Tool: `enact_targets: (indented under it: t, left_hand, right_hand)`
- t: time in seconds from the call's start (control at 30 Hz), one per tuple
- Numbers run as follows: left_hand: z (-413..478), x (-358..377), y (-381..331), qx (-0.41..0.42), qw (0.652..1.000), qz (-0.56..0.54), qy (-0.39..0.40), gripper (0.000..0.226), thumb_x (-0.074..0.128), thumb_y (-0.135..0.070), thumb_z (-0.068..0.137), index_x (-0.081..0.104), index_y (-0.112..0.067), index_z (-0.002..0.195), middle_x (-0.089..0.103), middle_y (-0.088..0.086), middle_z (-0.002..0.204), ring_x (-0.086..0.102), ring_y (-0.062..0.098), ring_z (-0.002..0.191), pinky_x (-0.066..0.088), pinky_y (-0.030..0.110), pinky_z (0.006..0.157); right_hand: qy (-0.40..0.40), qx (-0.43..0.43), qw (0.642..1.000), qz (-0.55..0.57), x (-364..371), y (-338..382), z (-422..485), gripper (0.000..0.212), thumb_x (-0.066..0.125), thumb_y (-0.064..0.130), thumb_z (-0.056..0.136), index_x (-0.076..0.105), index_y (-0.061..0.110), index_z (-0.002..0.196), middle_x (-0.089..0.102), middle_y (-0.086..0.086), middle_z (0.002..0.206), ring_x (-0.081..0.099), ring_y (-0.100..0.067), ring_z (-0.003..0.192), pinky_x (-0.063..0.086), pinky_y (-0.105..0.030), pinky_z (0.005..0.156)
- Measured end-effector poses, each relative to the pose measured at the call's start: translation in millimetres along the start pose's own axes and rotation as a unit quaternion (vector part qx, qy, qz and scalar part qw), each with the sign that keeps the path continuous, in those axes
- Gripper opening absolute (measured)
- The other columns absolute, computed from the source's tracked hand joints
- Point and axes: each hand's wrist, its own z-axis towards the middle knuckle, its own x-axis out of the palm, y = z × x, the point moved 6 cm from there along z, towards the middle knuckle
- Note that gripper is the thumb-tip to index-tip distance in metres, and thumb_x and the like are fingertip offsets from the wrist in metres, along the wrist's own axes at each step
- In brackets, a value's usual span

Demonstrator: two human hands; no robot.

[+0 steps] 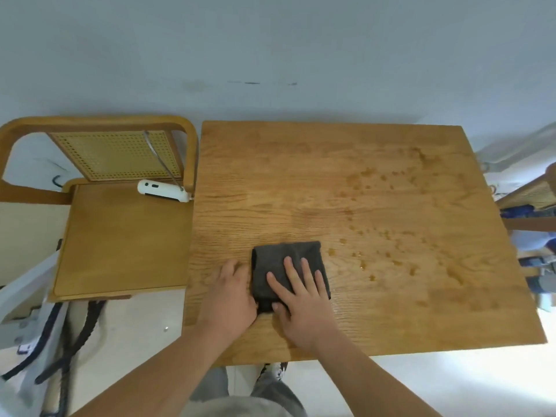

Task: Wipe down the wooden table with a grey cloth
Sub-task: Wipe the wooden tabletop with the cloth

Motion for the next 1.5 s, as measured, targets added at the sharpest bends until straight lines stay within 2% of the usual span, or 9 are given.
enact_targets:
  t: [0.1, 0.27, 0.4, 0.53, 0.7, 0.83, 1.1, 1.33, 1.5]
  left_hand:
    - [-16, 20, -11, 0.009, 0.999, 0.005, 0.034, 0.052, 0.06, -0.021, 0.091, 0.051, -0.019, 0.142, 0.03, 0.001, 0.16, 0.033, 0.022, 0.144, 0.04, 0.035, 0.115]
    - [-34, 38, -17, 0.012, 0.997, 0.055, 0.045, 0.06, 0.063, -0.024, 0.094, 0.043, -0.015, 0.15, 0.011, 0.004, 0.17, 0.015, 0.022, 0.155, 0.035, 0.033, 0.12]
    - [-35, 40, -28, 0.017, 0.997, 0.054, 0.044, 0.074, 0.061, -0.031, 0.097, 0.028, -0.017, 0.16, 0.001, -0.001, 0.173, 0.009, 0.019, 0.159, 0.029, 0.037, 0.125]
    - [-25, 48, -27, 0.004, 0.99, 0.107, 0.092, 0.084, 0.051, -0.04, 0.1, 0.005, -0.011, 0.165, -0.012, 0.006, 0.173, -0.004, 0.021, 0.16, 0.02, 0.038, 0.128]
    - [-27, 55, -24, 0.007, 0.979, 0.149, 0.135, 0.108, 0.06, -0.06, 0.092, -0.005, -0.012, 0.164, -0.024, 0.005, 0.169, -0.011, 0.023, 0.159, 0.024, 0.044, 0.127]
    - [-27, 58, -23, 0.001, 0.974, 0.146, 0.171, 0.112, 0.064, -0.056, 0.091, -0.012, -0.012, 0.162, -0.032, 0.005, 0.166, -0.017, 0.022, 0.157, 0.018, 0.044, 0.129]
    - [-22, 55, -24, 0.012, 0.969, 0.159, 0.186, 0.097, 0.058, -0.034, 0.099, -0.012, -0.009, 0.162, -0.033, 0.007, 0.165, -0.017, 0.027, 0.158, 0.018, 0.041, 0.128]
    - [-20, 42, -30, 0.036, 0.964, 0.184, 0.191, 0.091, 0.057, -0.031, 0.096, 0.001, -0.008, 0.164, -0.019, 0.006, 0.171, -0.005, 0.031, 0.157, 0.034, 0.043, 0.121]
    - [-20, 37, -24, 0.051, 0.962, 0.184, 0.196, 0.09, 0.056, -0.038, 0.097, 0.003, -0.011, 0.165, -0.014, 0.006, 0.172, -0.004, 0.03, 0.157, 0.025, 0.045, 0.126]
  right_hand:
    - [0.006, -0.068, 0.996, -0.049, 5, -28, -33, 0.058, 0.036, 0.054, 0.103, 0.023, 0.05, 0.16, 0.006, 0.003, 0.173, 0.0, -0.033, 0.159, 0.001, -0.051, 0.124]
    - [0.028, 0.027, 0.997, -0.069, -16, -52, -23, 0.058, 0.024, 0.05, 0.109, -0.006, 0.052, 0.159, -0.029, 0.008, 0.166, -0.029, -0.025, 0.154, -0.015, -0.047, 0.126]
    - [0.004, 0.023, 0.999, -0.048, 12, -22, -58, 0.06, 0.037, 0.047, 0.1, 0.032, 0.041, 0.159, 0.02, -0.008, 0.17, 0.021, -0.041, 0.155, 0.011, -0.053, 0.121]
    - [0.016, -0.037, 0.994, -0.103, 23, -63, -93, 0.058, 0.037, 0.052, 0.103, 0.028, 0.045, 0.159, 0.02, 0.0, 0.171, 0.022, -0.036, 0.155, 0.014, -0.051, 0.118]
    - [-0.001, 0.156, 0.986, -0.066, 5, -117, -94, 0.065, 0.0, 0.061, 0.096, -0.002, 0.052, 0.16, -0.019, 0.005, 0.169, -0.013, -0.031, 0.158, 0.006, -0.051, 0.128]
    - [-0.066, 0.259, 0.963, 0.022, 17, -70, -88, 0.061, 0.018, 0.053, 0.103, 0.037, 0.035, 0.158, 0.032, -0.013, 0.166, 0.03, -0.046, 0.15, 0.026, -0.059, 0.116]
    - [0.013, 0.012, 0.997, -0.074, 34, -50, -99, 0.054, 0.032, 0.058, 0.106, 0.027, 0.048, 0.159, 0.021, 0.001, 0.171, 0.023, -0.033, 0.156, 0.016, -0.05, 0.118]
    - [-0.029, 0.349, 0.936, 0.029, 7, -96, -116, 0.06, 0.006, 0.061, 0.103, -0.007, 0.046, 0.159, -0.008, -0.002, 0.173, -0.005, -0.035, 0.159, 0.011, -0.052, 0.128]
    - [-0.033, 0.309, 0.948, 0.061, 19, -15, -78, 0.061, 0.019, 0.059, 0.104, 0.049, 0.037, 0.153, 0.04, -0.009, 0.163, 0.041, -0.046, 0.145, 0.029, -0.057, 0.115]
